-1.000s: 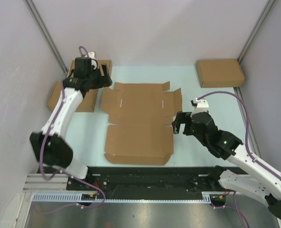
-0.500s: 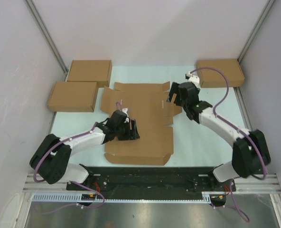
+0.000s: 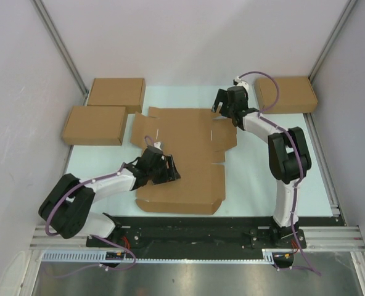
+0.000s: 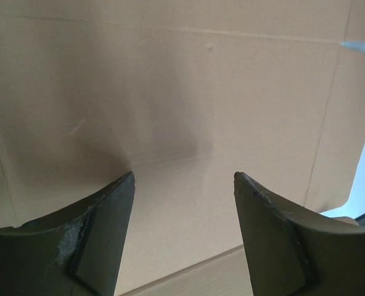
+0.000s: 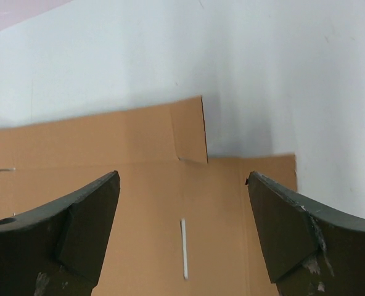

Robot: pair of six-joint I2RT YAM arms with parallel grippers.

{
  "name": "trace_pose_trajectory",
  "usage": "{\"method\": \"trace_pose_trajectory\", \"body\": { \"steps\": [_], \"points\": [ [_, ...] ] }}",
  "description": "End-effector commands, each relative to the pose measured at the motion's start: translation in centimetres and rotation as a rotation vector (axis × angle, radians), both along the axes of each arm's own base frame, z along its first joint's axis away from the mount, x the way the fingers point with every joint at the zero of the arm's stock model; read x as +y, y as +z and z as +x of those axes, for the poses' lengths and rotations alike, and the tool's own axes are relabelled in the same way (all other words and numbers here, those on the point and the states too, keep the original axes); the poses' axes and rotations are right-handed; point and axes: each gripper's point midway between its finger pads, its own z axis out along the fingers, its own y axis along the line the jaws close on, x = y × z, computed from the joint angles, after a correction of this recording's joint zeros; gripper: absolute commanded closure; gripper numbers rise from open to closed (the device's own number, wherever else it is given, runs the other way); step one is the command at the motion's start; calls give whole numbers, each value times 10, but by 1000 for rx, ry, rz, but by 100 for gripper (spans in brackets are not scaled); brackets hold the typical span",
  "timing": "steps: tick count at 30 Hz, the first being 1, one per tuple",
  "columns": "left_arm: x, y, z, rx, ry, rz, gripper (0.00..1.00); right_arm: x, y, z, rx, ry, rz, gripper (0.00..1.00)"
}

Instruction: Fold the paper box

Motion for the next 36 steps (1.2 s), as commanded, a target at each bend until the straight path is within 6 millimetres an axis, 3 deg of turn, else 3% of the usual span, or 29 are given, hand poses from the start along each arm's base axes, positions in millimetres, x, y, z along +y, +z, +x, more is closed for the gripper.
{"method": "trace_pose_trajectory", "body": {
  "steps": [1, 2, 4, 8, 16, 21, 29, 32, 33, 35, 36],
  "points": [
    [9, -14, -8, 49, 27, 34, 28, 12, 20, 34, -53, 49, 18, 11],
    [8, -13, -7, 47, 26, 34, 28, 14, 5, 39, -26, 64, 3, 11],
    [10, -14, -8, 56, 24, 47, 28, 15, -7, 42, 14, 65, -20, 13],
    [12, -16, -11, 72, 21, 59, 28, 13, -16, 55, 29, 61, -50, 20],
    [17, -22, -16, 91, 12, 95, 28, -5, -53, 56, 100, 43, -73, 31],
    [26, -29, -24, 105, 23, 114, 28, 0, -57, 58, 98, 67, -48, 43],
    [28, -20, -22, 81, 28, 118, 28, 27, -61, 61, 95, 156, 60, 52],
    [29, -18, -23, 80, 24, 119, 28, 36, -61, 60, 99, 194, 92, 65],
    [29, -17, -23, 79, 23, 121, 28, 35, -61, 59, 102, 195, 93, 75],
    [28, -11, -20, 63, 20, 112, 28, 32, -66, 53, 114, 189, 85, 82],
    [31, -9, -17, 42, 31, 128, 28, 30, -56, 52, 99, 181, 82, 86]
  ]
}}
